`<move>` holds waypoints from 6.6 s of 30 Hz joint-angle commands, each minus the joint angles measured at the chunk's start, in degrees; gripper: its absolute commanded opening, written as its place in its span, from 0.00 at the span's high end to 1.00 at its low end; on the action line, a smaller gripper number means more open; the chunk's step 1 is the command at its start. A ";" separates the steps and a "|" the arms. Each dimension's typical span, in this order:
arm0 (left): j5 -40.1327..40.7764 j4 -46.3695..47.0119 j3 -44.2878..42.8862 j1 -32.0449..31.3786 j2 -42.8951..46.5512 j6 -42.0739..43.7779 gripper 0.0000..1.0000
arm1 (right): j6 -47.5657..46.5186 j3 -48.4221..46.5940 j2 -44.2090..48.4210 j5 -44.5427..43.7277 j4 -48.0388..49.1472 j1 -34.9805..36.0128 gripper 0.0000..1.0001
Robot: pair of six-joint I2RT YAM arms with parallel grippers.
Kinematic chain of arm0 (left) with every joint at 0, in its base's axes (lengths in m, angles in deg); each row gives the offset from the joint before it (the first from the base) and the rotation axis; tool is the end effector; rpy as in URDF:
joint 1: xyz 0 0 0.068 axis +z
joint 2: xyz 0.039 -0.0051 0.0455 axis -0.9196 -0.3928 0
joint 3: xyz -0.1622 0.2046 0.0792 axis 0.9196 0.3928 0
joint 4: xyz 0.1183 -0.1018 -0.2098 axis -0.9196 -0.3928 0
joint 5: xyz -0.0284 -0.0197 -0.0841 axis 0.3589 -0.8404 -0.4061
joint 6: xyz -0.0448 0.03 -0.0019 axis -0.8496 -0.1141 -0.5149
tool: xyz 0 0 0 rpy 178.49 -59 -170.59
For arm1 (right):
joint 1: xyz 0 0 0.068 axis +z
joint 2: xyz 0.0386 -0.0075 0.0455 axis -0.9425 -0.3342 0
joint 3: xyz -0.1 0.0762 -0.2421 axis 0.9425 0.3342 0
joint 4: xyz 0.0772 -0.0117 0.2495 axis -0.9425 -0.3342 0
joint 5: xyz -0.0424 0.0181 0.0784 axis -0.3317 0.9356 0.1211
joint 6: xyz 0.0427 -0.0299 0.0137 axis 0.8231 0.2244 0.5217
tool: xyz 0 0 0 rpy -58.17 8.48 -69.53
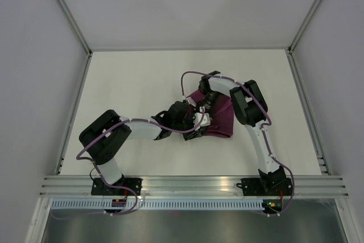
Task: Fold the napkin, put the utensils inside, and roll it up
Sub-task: Roll the napkin at the center of the board.
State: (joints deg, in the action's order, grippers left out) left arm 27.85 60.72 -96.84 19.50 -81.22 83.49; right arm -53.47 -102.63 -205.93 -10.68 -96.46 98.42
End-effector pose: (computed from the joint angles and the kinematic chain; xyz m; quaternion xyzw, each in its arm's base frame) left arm 0.2145 -0.2576 0.1458 0.5764 0.6615 -0.3084 0.3674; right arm 0.3505 0.2157 0.1044 0.4983 -0.7435 -0.4278 0.1261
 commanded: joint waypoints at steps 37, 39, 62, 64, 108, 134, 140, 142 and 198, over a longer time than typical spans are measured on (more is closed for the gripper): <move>10.54 1.67 1.89 -1.49 4.72 7.61 0.60 | -3.43 -0.63 -3.93 -5.25 6.02 -0.35 0.94; 9.84 1.14 1.27 -1.49 3.76 7.53 0.59 | -3.51 -0.80 -4.02 -5.25 5.85 -0.35 0.94; 10.37 -2.38 -2.59 -1.58 0.68 9.37 0.17 | -3.78 -1.33 -4.37 -5.25 5.40 -0.26 0.94; 9.67 -3.43 -3.99 -1.58 -0.29 9.81 0.17 | -3.69 -1.33 -4.37 -5.25 5.49 -0.26 0.94; -4.84 -19.87 -13.05 0.09 -10.04 3.14 0.98 | -3.87 -1.94 1.15 -2.27 4.26 -0.43 0.66; -25.30 -26.11 -19.55 7.82 -17.87 -7.32 0.98 | 10.37 9.46 26.10 6.35 25.42 -14.75 0.48; -28.83 -30.68 -23.94 9.67 -22.44 -9.43 0.98 | 5.81 29.67 43.42 2.76 38.43 -15.99 0.48; -29.71 -32.26 -24.92 10.11 -23.66 -10.13 0.98 | 4.75 38.19 49.83 0.12 44.93 -14.77 0.48; -31.12 -50.11 -39.33 12.66 -35.54 -11.19 0.98 | -6.49 48.69 47.05 -4.55 48.13 -0.87 0.37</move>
State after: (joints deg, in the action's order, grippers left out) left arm -10.81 11.30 -135.33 31.93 -114.20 69.59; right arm -56.20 -50.77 -157.58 -22.72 -42.78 97.61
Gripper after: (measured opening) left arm 0.051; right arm 0.622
